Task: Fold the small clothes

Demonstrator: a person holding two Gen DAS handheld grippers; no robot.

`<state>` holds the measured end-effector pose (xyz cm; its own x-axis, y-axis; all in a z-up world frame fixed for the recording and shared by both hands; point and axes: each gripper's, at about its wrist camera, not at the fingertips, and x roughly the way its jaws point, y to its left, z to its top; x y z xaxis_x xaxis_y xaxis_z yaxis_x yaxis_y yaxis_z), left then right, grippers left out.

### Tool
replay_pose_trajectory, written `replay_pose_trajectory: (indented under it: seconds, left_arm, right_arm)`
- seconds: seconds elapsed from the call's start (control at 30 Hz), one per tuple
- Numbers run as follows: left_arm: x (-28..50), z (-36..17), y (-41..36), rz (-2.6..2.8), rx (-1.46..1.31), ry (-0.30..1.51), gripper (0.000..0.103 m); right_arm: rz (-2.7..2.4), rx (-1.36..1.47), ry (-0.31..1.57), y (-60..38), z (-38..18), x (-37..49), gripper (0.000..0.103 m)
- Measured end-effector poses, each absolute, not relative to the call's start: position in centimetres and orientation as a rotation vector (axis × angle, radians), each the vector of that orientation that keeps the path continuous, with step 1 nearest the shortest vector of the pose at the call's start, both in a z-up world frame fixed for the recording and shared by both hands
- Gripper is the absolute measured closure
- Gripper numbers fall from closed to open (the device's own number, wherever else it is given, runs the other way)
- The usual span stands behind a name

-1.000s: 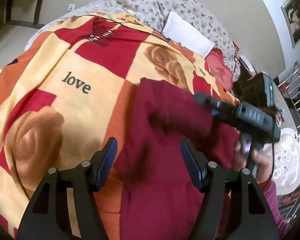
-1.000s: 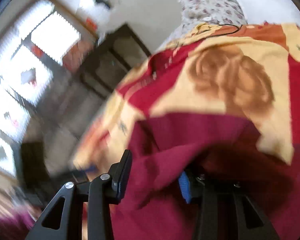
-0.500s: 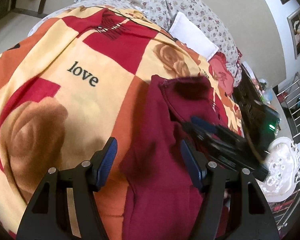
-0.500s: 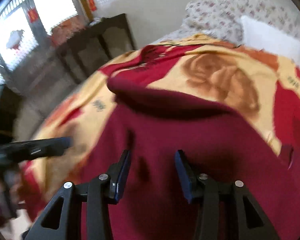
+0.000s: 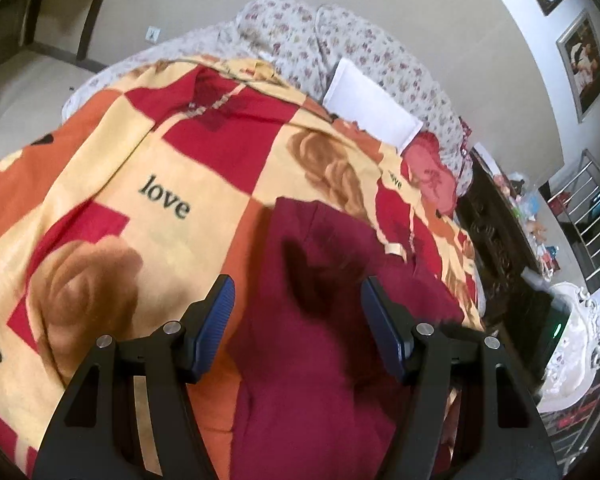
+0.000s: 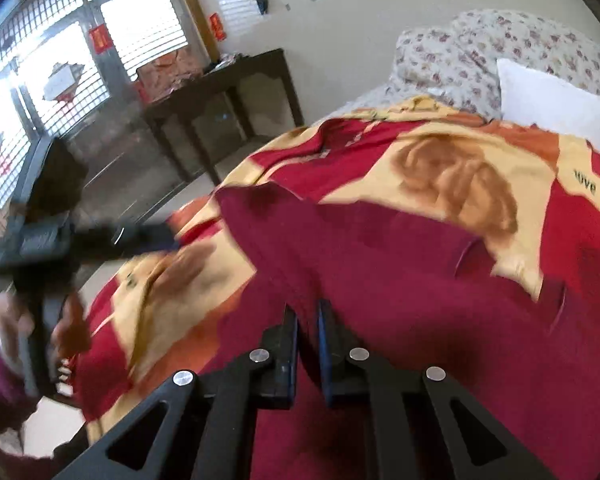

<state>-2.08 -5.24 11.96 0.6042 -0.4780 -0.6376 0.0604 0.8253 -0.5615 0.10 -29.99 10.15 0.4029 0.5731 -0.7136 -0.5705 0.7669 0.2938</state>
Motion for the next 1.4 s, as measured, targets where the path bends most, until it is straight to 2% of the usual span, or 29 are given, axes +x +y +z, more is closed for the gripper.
replay_pose_trajectory:
  seconds: [0.13,0.27,0.37,0.4,0.43,0.67,0.9,1.0,1.07,1.1,1.2,1.3,1.37,1.4]
  left_arm:
    - [-1.4,10.5,-8.1,-0.356,-0.498,0.932,0.037]
    - [-1.9,10.1,-11.1,-0.38,-0.383,0.936,0.037]
    - [-1.6,9.4,-12.7,-0.388,-0.327,0.947,0.037]
    - [-1.3,9.1,-13.0,-0.39,-0.328,0.954,0.037]
    - [-1.1,8.6,-13.2,-0.388,-0.334,0.967,0.037]
    - [-0.6,6.2,-14.7,-0.361,-0.302,1.007,0.037]
    - [-1.1,7.2,-13.6,-0.35,-0.337,0.984,0.037]
    - [-1.4,7.7,-12.9,-0.35,-0.355,0.984,0.037]
    - [-1.9,8.0,-12.2,-0.367,-0.387,0.977,0.037]
    - [-2.1,8.1,-11.9,-0.373,-0.403,0.977,0.037]
    - [-2.9,7.9,-11.0,-0.379,-0.442,0.983,0.037]
    - [-3.6,7.7,-10.8,-0.364,-0.417,0.979,0.037]
    - [-3.9,7.3,-10.4,-0.348,-0.424,0.982,0.037]
    - [-4.0,6.9,-10.3,-0.347,-0.451,0.993,0.037]
  right_arm:
    - [0.679,0.094,1.074,-29.7,5.2,0.4,0.093]
    - [0.633,0.207,0.965,-35.0,8.3,-2.8,0.092]
    - [0.53,0.209,0.918,-39.9,9.8,-4.8,0.082]
    - [0.486,0.183,0.925,-40.9,9.5,-5.0,0.072]
    - [0.392,0.114,0.936,-42.2,9.1,-5.4,0.07]
    - [0.257,0.015,0.946,-46.8,8.0,-9.3,0.07]
    - [0.212,-0.035,0.908,-48.0,6.6,-9.7,0.07]
    - [0.145,-0.019,0.905,-49.1,6.9,-9.7,0.094]
    - [0.088,-0.019,0.902,-50.2,7.6,-10.5,0.096]
    - [0.05,-0.022,0.91,-51.0,7.5,-10.8,0.102]
    - [0.058,0.112,0.968,-53.8,6.2,-11.6,0.102]
    - [0.152,0.281,0.901,-55.0,7.4,-12.8,0.102]
    - [0.193,0.263,0.876,-53.7,8.5,-12.5,0.097]
    - [0.198,0.217,0.881,-52.8,8.7,-12.1,0.088]
